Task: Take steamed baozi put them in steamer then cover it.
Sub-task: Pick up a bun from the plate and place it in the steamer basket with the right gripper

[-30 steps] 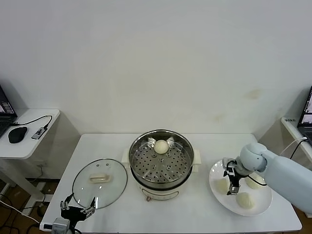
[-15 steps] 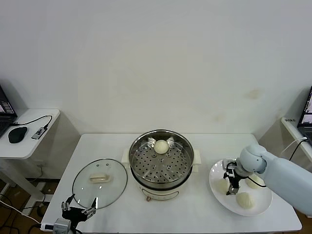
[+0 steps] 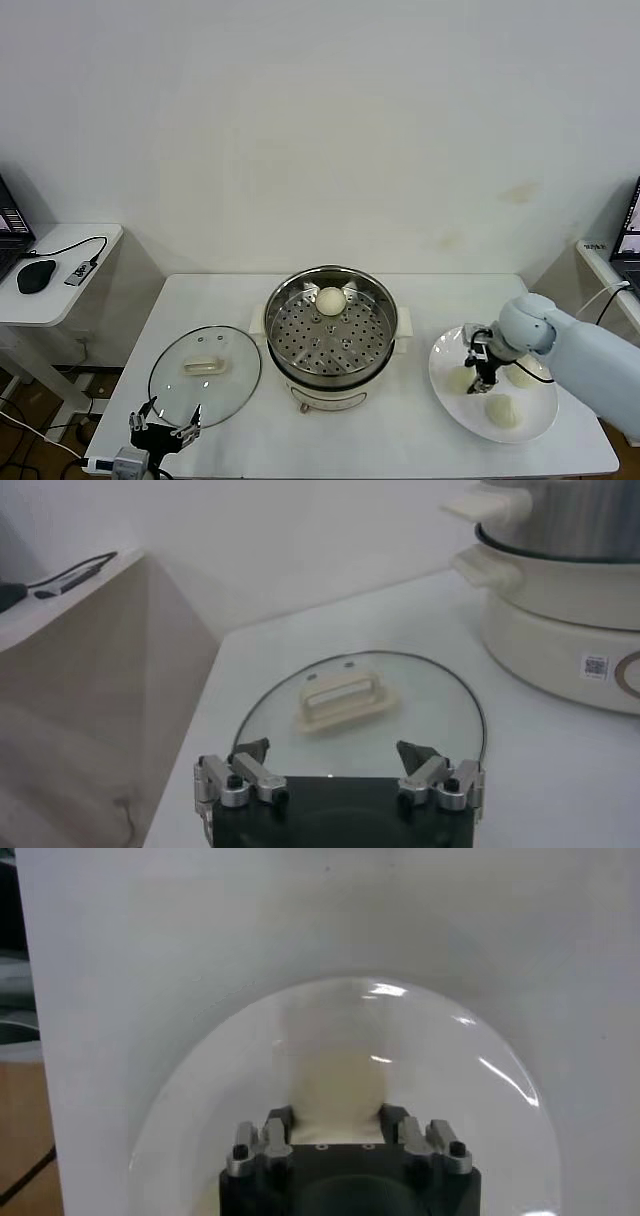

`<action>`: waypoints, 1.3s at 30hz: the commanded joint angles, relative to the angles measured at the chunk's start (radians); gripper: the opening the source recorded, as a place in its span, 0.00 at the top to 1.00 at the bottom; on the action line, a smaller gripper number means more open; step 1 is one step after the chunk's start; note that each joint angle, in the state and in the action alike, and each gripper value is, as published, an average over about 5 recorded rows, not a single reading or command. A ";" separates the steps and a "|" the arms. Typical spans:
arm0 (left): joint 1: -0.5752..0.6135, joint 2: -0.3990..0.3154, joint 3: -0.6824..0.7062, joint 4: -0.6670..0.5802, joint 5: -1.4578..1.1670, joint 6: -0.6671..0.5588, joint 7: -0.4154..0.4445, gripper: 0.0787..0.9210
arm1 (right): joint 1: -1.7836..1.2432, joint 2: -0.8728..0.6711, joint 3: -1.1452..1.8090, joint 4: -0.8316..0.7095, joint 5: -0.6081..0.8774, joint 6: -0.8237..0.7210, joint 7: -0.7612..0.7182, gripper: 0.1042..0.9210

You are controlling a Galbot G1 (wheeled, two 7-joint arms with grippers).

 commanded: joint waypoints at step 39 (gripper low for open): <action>-0.005 -0.016 -0.012 -0.107 0.032 -0.004 -0.016 0.12 | 0.834 0.791 -0.609 -0.311 0.527 -0.181 -0.118 0.48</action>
